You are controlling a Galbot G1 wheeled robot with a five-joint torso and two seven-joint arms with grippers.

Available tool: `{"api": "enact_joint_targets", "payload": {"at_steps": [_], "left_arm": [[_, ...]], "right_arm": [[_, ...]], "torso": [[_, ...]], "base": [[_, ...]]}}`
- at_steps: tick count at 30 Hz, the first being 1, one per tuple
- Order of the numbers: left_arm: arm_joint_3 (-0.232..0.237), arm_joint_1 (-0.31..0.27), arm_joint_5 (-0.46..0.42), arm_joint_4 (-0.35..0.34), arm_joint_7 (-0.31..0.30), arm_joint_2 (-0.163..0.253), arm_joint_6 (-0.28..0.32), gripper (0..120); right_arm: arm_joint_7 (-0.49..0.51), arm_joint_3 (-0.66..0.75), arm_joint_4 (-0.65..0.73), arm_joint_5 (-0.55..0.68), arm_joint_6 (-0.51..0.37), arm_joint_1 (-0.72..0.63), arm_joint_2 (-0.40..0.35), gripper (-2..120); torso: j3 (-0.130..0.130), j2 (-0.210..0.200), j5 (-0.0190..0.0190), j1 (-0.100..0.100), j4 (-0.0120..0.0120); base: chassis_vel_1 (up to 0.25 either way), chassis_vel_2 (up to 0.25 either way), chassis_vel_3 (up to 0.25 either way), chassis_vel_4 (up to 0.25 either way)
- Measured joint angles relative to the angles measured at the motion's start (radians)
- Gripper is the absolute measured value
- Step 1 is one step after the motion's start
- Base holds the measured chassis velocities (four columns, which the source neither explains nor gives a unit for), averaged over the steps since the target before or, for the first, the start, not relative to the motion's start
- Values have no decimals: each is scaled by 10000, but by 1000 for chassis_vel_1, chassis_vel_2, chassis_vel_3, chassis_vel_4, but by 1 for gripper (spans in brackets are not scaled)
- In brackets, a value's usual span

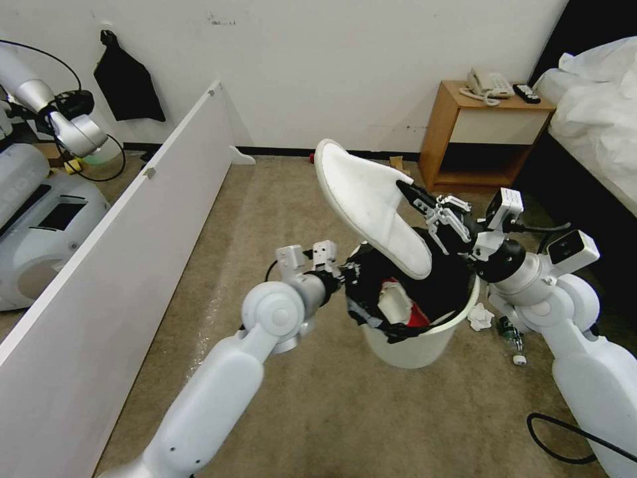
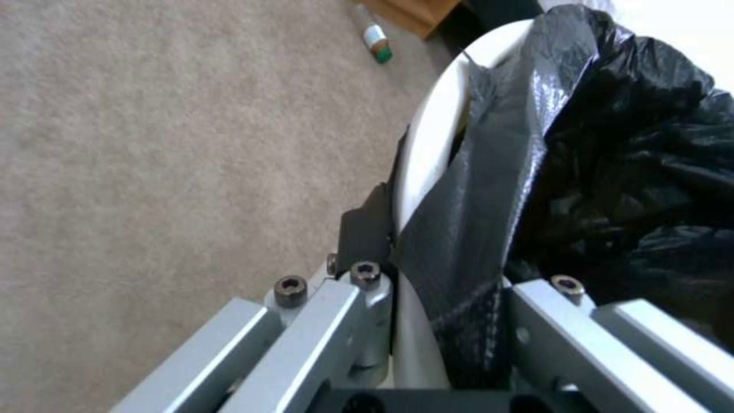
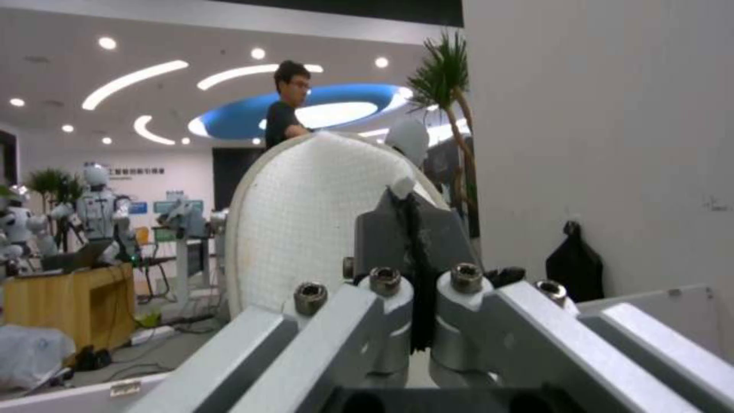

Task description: Pick up the trash bin and place the garbage on the floor into it.

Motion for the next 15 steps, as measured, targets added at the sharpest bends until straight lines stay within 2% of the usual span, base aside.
{"api": "enact_joint_targets", "payload": {"at_steps": [7, 15], "left_arm": [[-33, -151, 56, 267, 87, -248, -5, 4], [-185, -119, 136, 140, 233, -39, -13, 4]], "right_arm": [[-82, 8, -172, -80, 22, -3, 29, 0], [-133, -39, -369, -228, 52, 2, 208, 0]], "torso": [[0, 0, 0, 0, 0], [0, 1, -1, 0, 2]], "base": [[0, 0, 0, 0], [0, 0, 0, 0]]}}
